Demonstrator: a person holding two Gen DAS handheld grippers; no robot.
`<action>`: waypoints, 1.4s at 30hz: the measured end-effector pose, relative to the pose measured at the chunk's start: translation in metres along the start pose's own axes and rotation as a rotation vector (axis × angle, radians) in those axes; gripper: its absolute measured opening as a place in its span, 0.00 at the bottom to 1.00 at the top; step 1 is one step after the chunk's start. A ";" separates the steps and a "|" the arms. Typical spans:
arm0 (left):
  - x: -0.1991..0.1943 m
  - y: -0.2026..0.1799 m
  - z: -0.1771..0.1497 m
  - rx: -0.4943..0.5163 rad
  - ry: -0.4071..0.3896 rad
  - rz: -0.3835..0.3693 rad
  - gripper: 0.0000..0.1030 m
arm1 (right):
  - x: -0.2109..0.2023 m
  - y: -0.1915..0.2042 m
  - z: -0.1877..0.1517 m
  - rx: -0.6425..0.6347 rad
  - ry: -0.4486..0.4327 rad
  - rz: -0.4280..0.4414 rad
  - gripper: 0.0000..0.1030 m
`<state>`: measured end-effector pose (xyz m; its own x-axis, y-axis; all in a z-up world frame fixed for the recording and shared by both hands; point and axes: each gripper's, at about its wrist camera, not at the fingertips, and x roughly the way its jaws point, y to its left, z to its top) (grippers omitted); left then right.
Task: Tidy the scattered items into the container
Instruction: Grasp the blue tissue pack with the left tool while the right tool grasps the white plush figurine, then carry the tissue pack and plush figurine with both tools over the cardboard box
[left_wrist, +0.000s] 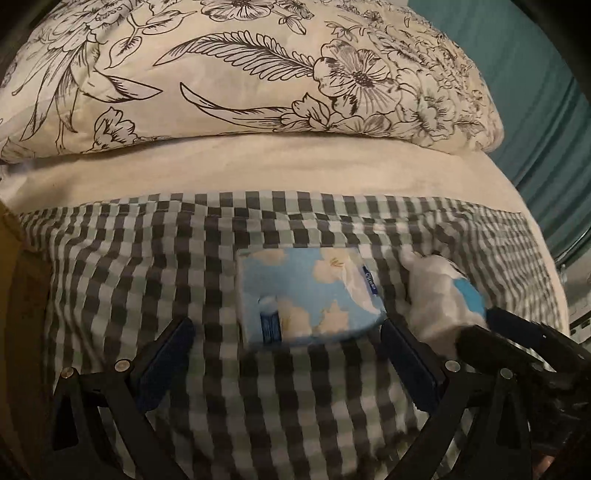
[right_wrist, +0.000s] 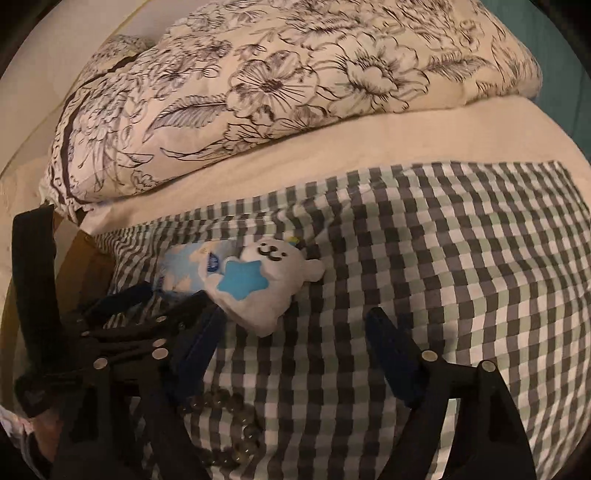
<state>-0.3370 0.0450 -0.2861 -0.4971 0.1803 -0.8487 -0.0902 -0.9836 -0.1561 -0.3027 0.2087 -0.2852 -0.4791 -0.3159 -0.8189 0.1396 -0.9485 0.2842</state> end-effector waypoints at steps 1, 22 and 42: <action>0.003 0.001 0.002 -0.003 -0.005 0.007 1.00 | 0.001 -0.002 0.000 0.009 -0.003 0.007 0.76; -0.049 0.047 -0.005 -0.036 -0.179 0.096 0.36 | 0.025 0.044 0.016 -0.029 -0.042 0.046 0.76; -0.085 0.033 -0.019 0.017 -0.220 0.092 0.33 | -0.010 0.022 -0.001 0.025 -0.130 0.016 0.56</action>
<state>-0.2814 -0.0025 -0.2292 -0.6801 0.0871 -0.7279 -0.0493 -0.9961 -0.0731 -0.2942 0.1912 -0.2707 -0.5852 -0.3236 -0.7435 0.1274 -0.9422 0.3099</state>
